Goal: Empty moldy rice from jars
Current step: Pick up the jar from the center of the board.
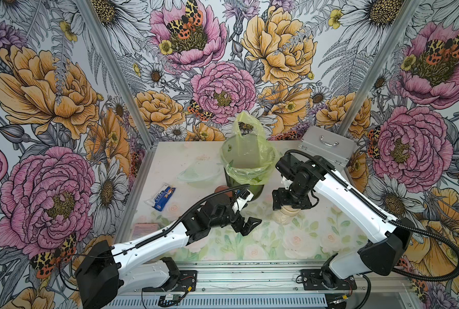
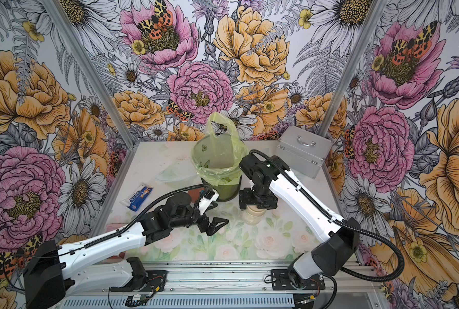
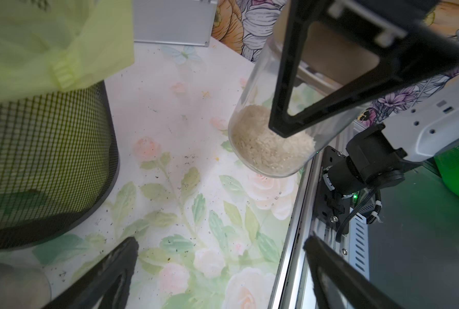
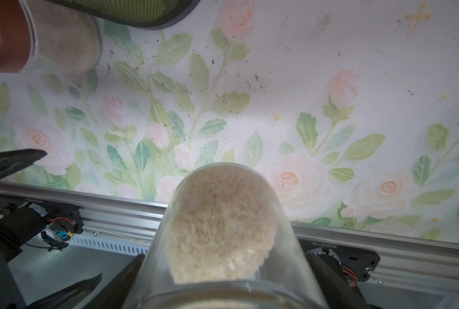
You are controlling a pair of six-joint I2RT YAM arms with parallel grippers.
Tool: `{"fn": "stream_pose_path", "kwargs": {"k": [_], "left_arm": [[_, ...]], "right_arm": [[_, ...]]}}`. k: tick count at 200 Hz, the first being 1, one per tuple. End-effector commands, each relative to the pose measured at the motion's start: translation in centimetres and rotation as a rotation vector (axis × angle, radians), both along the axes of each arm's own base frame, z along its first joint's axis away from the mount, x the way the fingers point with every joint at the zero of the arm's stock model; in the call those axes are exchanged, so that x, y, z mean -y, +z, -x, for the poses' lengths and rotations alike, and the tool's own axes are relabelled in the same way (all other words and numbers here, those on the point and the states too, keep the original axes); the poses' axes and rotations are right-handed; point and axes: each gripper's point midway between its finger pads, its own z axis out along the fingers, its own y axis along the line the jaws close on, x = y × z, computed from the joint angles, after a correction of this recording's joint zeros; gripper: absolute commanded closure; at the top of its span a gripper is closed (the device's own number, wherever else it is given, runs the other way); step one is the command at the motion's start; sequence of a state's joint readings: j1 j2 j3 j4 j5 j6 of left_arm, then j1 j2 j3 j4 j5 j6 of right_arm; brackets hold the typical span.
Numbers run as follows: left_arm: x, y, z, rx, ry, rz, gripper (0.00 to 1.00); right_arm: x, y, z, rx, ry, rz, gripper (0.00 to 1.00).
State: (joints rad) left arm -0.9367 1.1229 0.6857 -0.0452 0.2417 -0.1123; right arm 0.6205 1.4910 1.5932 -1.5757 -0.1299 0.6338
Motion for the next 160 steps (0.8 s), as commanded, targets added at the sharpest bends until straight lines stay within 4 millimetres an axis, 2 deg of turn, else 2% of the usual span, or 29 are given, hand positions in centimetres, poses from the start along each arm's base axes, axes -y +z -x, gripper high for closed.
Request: {"fn": "stream_pose_path", "kwargs": {"k": [1, 35, 63, 91, 122, 160], "left_arm": [[1.7, 2.8, 0.4, 0.125, -0.050, 0.074, 0.01], [3.1, 4.0, 2.0, 0.165, -0.118, 0.073, 0.01], [3.8, 5.2, 2.4, 0.200, -0.134, 0.080, 0.01], [4.9, 6.3, 2.2, 0.217, -0.144, 0.089, 0.01], [6.4, 5.9, 1.7, 0.220, -0.168, 0.069, 0.01], [7.2, 5.8, 0.7, 0.245, -0.159, 0.058, 0.01]], "right_arm": [[-0.5, 2.3, 0.8, -0.006, 0.023, -0.063, 1.00], [-1.0, 3.8, 0.4, 0.021, 0.010, -0.106, 1.00], [-1.7, 4.9, 0.3, 0.032, 0.007, -0.150, 1.00], [-2.2, 5.7, 0.4, 0.037, 0.009, -0.185, 1.00], [-2.7, 6.5, 0.3, 0.048, 0.010, -0.219, 1.00], [-3.3, 6.9, 0.6, 0.040, 0.012, -0.256, 1.00]]}}
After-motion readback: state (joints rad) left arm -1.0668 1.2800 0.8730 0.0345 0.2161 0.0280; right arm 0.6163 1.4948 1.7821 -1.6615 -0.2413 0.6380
